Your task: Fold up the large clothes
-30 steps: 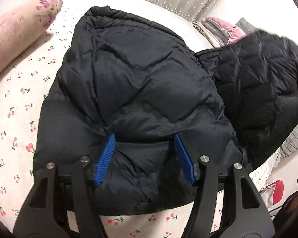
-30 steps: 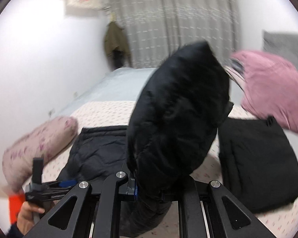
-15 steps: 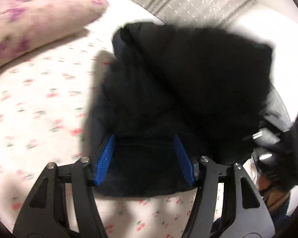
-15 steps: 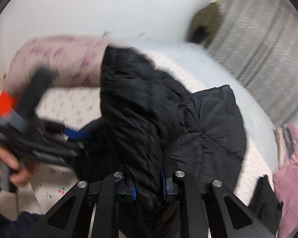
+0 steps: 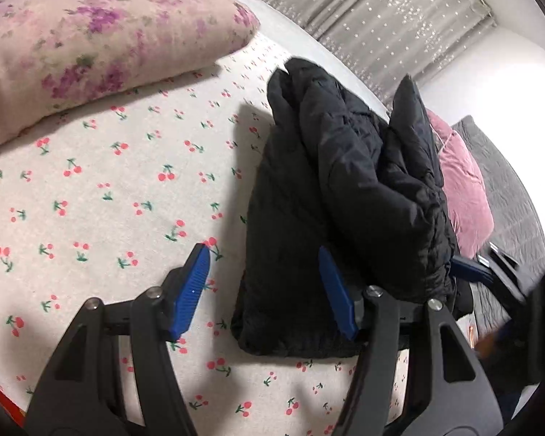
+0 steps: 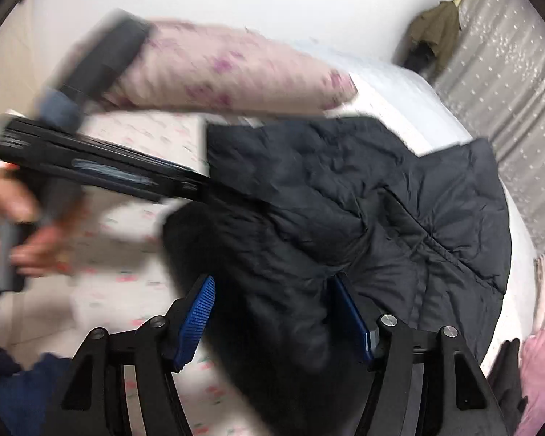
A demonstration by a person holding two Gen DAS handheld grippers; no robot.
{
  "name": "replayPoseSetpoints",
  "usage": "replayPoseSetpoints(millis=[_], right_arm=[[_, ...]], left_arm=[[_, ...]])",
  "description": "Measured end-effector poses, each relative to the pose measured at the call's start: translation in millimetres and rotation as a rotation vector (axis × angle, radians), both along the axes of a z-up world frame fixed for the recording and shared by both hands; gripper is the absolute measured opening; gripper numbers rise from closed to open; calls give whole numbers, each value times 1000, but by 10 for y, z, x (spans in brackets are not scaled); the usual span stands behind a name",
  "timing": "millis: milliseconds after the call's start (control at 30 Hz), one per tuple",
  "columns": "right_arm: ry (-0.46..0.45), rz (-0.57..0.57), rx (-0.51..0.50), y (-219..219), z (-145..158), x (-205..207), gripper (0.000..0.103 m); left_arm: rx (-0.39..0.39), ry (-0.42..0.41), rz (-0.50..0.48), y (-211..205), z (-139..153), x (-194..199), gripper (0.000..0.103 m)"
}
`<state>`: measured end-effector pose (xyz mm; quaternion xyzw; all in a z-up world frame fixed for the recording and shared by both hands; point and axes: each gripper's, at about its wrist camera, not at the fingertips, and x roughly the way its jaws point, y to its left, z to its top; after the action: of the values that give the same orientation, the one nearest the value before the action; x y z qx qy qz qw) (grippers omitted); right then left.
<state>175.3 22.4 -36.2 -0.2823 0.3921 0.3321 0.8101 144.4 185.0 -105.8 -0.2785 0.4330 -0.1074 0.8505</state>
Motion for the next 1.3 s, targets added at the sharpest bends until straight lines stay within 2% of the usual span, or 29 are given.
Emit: replayPoseSetpoints(millis=[100, 133, 200, 267, 333, 400, 467, 567, 633, 700, 767, 800, 833, 867, 967, 1067, 1200, 1300], right_arm=[[70, 12, 231, -368, 391, -97, 67], [76, 1, 278, -491, 466, -107, 67], [85, -71, 412, -886, 638, -60, 69], [83, -169, 473, -1175, 663, 60, 69], [97, -275, 499, -1437, 588, 210, 69], [152, -360, 529, -1674, 446, 357, 69], [182, -392, 530, -1745, 303, 423, 69], [203, -427, 508, -1782, 126, 474, 69], [207, -434, 512, -1797, 64, 501, 69], [224, -440, 522, -1810, 32, 537, 69], [240, -425, 511, -1717, -49, 599, 69], [236, -414, 493, -1662, -58, 594, 69], [231, -403, 475, -1612, -82, 594, 69], [228, -391, 462, -1574, -89, 583, 69], [220, -354, 435, -1501, -101, 540, 69], [228, -326, 431, -1493, -50, 528, 69], [199, -335, 473, -1522, 102, 623, 69], [191, -373, 505, -1528, 114, 819, 69]], left_arm=[[9, -12, 34, 46, 62, -2, 63], [17, -20, 42, 38, 121, 1, 63], [39, -46, 53, 14, 240, 3, 63], [49, -94, 55, -45, 423, 5, 64], [45, -123, 50, -95, 545, 56, 70], [43, -130, 39, -133, 627, 149, 73], [8, -121, 49, -95, 687, 209, 73], [-30, -184, 101, 12, 798, 191, 74], [10, -184, 94, -50, 859, 243, 74], [72, -166, 39, -243, 865, 353, 75], [147, -103, -8, -488, 748, 505, 75], [164, -71, 3, -530, 692, 541, 75], [170, -38, 34, -564, 586, 581, 69], [161, -36, 46, -578, 529, 581, 50], [140, -14, 60, -598, 300, 565, 28], [157, -25, 55, -576, 179, 475, 22], [236, -23, 48, -594, 53, 344, 21], [224, -9, 40, -552, -96, 293, 21]])
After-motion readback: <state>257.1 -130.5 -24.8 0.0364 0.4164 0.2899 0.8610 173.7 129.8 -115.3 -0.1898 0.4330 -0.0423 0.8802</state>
